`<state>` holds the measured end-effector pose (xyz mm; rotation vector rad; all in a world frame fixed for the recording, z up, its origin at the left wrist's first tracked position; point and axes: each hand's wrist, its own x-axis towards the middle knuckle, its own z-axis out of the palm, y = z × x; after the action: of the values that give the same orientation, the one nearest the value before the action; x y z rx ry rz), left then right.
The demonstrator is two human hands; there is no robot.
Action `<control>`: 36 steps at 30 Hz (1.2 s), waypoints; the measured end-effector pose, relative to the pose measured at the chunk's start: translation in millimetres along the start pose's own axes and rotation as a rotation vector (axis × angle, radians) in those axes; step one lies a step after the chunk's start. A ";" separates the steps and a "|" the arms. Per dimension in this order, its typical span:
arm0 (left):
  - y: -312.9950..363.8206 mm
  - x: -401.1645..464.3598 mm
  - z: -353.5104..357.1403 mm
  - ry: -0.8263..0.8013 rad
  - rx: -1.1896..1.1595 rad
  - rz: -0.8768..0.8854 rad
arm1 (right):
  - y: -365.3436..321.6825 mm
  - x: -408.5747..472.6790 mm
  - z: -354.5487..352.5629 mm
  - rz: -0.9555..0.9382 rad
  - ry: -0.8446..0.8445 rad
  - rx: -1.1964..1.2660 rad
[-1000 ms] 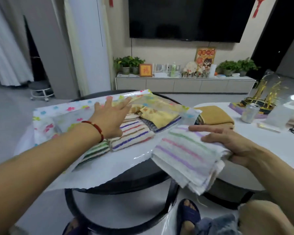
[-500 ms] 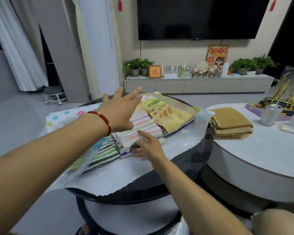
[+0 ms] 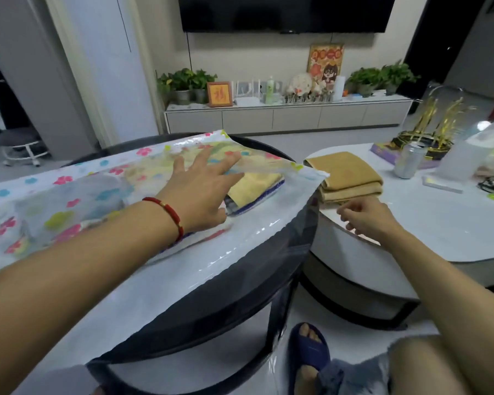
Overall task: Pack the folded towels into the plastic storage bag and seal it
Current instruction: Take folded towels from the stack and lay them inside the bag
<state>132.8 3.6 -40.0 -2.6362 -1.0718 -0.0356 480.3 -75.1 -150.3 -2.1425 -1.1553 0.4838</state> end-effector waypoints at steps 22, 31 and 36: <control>34.6 81.6 21.9 0.091 -0.050 0.035 | 30.7 184.1 -11.8 0.082 0.275 -0.266; 25.6 56.9 27.3 0.114 0.036 0.024 | 17.5 167.2 -39.4 0.161 0.130 0.499; 14.7 16.4 32.3 0.162 0.150 0.058 | 2.4 92.9 -62.7 0.050 0.241 0.757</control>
<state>152.0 13.7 -72.5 -2.4810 -0.9079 -0.1484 569.1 -21.1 -108.2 -1.5149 -0.6370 0.5563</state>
